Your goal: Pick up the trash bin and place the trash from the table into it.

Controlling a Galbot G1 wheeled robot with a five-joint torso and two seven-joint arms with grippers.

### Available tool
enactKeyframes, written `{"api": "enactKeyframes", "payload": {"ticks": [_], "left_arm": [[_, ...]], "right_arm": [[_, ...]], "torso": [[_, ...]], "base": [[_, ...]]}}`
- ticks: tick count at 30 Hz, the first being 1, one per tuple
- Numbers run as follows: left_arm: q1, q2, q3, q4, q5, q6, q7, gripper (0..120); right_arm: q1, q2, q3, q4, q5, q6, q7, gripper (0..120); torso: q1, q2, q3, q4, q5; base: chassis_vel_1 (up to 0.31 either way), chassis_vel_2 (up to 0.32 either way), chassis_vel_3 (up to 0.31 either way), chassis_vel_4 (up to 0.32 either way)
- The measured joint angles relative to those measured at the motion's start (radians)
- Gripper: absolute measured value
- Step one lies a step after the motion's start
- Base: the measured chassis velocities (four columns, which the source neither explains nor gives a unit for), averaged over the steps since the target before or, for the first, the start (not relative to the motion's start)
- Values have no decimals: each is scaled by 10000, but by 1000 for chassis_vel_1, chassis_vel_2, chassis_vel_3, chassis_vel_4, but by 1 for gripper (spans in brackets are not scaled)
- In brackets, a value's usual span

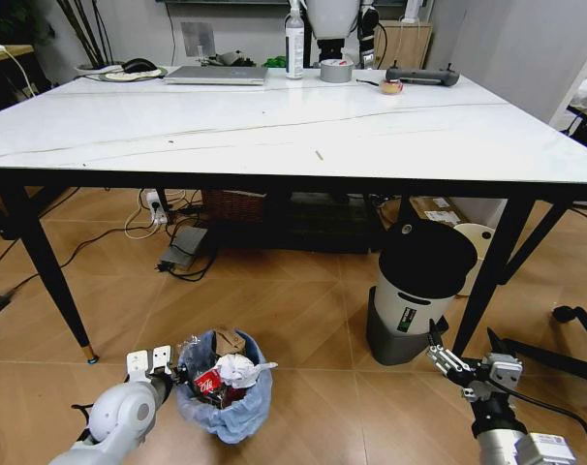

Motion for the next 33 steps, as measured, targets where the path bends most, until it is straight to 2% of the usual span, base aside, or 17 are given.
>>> {"api": "enactKeyframes", "payload": {"ticks": [5,17,18,25,26,29,31,32,33], "left_arm": [[33,-24,-43,8,59,-18,14,0],[125,-47,-64,-72,487,-210,-66,46],[125,-47,-64,-72,487,-210,-66,46],[444,-20,-226,-620,497,-214,-111,74],[444,-20,-226,-620,497,-214,-111,74],[534,1,-291,-789,499,-213,-138,86],[564,8,-310,-840,499,-213,-149,88],[713,32,-406,-1079,499,-208,-218,98],[713,32,-406,-1079,499,-208,-218,98]], "right_arm": [[-1,14,-3,24,-14,-7,-9,100],[-5,41,-11,58,-15,19,-32,100],[-5,41,-11,58,-15,19,-32,100],[-9,48,-35,34,-11,54,-40,100],[-9,48,-35,34,-11,54,-40,100],[2,47,-40,13,-6,57,-40,100],[6,46,-40,8,-5,58,-40,100],[26,38,-52,-20,5,61,-40,100],[26,38,-52,-20,5,61,-40,100]], "torso": [[1,1,2,-1,-2],[2,1,5,0,-5],[2,1,5,0,-5],[2,3,5,0,-4],[2,3,5,0,-4],[2,3,6,0,-3],[2,3,6,0,-3],[2,3,6,0,-3],[2,3,6,0,-3]], "base": [[0,0,0,0],[0,0,0,0],[0,0,0,0],[0,0,0,0],[0,0,0,0],[0,0,0,0],[0,0,0,0],[0,0,0,0],[0,0,0,0]]}}
